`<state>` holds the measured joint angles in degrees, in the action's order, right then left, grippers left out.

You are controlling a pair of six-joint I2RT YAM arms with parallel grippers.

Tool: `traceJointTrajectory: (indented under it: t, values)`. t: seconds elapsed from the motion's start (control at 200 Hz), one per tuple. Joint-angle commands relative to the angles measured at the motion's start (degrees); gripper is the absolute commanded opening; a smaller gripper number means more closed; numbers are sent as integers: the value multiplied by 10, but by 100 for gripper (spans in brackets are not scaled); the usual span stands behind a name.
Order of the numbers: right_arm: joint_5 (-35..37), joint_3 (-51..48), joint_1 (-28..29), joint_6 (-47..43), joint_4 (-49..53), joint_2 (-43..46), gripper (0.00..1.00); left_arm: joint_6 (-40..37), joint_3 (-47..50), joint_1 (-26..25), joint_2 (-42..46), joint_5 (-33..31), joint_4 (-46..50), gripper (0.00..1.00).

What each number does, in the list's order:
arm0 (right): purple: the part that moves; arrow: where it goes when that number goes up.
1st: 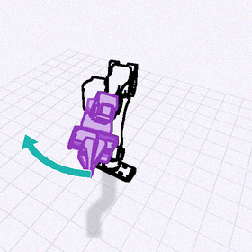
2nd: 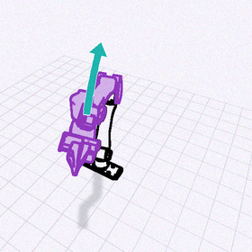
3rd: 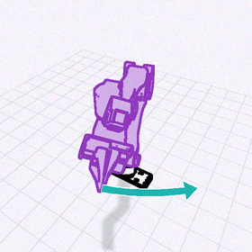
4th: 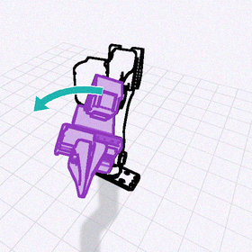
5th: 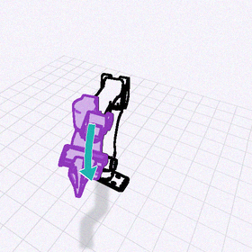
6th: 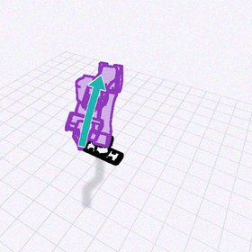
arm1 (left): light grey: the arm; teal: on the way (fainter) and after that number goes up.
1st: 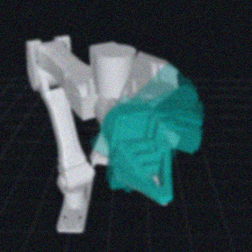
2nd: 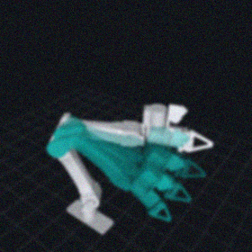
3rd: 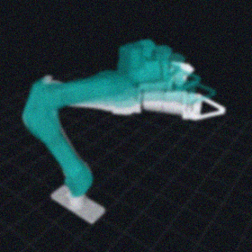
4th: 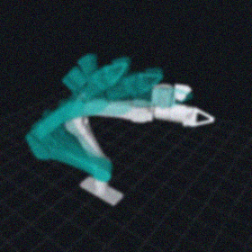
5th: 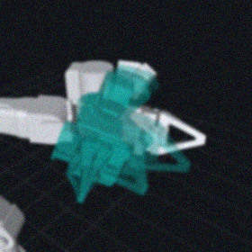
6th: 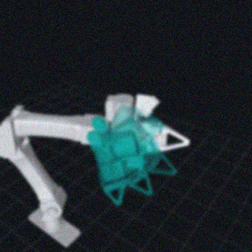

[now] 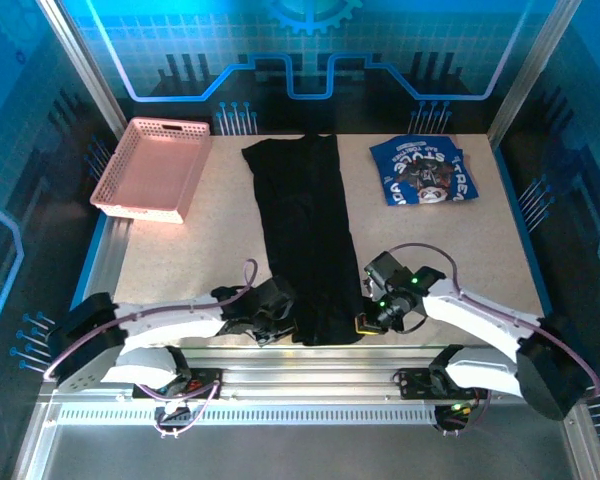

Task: Fold and stack the t-shirts

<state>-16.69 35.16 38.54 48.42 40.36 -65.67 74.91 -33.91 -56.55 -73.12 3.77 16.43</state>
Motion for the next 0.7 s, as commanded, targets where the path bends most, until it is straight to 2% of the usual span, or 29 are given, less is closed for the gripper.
traceJointTrajectory:
  t: [0.0, 0.215, 0.33, 0.47, 0.695]
  values:
    - [-4, 12, 18, 22, 51, 33, 0, -1, 3, -9, 53, -22, 25, 0]
    - [16, 80, 26, 26, 102, 55, 0, 8, -21, -27, 134, -56, 114, 0]
    - [19, 143, -2, -3, 123, 32, 0, -1, -47, -6, 180, -80, 171, 0]
    - [2, 235, -53, -55, 126, -43, 0, -44, -88, 74, 177, -47, 170, 0]
    - [-17, 423, -128, -140, 144, -228, 0, -152, -182, 262, 75, 51, 137, 0]
